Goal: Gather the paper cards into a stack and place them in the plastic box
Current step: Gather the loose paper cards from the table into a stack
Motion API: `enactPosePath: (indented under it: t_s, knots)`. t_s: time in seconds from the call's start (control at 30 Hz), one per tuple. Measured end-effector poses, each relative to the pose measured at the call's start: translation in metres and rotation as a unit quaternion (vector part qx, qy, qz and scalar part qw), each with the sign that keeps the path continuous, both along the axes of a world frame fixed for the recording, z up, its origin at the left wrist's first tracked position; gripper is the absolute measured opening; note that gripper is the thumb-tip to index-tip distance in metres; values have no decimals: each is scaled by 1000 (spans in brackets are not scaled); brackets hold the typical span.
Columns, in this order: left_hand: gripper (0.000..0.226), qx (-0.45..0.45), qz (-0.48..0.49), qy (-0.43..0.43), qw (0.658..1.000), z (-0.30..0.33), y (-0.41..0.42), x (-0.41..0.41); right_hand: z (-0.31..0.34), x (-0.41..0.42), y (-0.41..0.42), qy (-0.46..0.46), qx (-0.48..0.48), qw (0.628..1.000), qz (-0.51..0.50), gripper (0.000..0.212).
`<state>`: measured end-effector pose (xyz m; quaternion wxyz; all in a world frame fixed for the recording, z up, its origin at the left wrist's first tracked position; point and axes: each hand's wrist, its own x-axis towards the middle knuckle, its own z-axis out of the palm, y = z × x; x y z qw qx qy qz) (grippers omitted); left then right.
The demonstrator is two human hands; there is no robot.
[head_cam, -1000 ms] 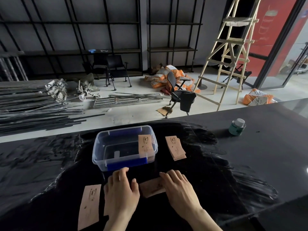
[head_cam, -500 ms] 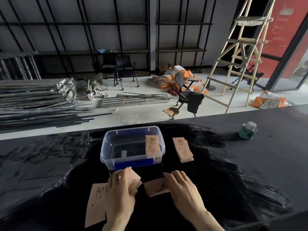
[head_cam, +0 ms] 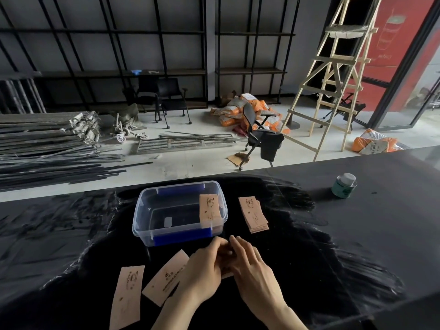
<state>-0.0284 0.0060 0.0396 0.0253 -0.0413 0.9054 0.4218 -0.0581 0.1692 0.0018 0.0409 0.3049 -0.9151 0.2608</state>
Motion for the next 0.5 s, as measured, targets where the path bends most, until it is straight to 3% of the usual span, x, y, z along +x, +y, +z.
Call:
enactPosePath:
  t_s: [0.1, 0.23, 0.3, 0.4, 0.5]
  knots:
    - [32, 70, 55, 36, 995, -7, 6, 3, -10, -2, 3, 30, 16, 999, 25, 66]
    - [25, -22, 190, 133, 973, -13, -15, 8, -15, -5, 3, 67, 41, 996, 29, 51]
    - [31, -113, 222, 82, 965, -13, -33, 14, -14, -4, 3, 76, 51, 995, 28, 49]
    - [56, -268, 209, -75, 938, -13, -53, 27, -12, -3, 1, 79, 60, 995, 22, 51]
    - [59, -275, 188, -122, 935, -14, -61, 34, -12, -4, -1, 68, 61, 996, 14, 53]
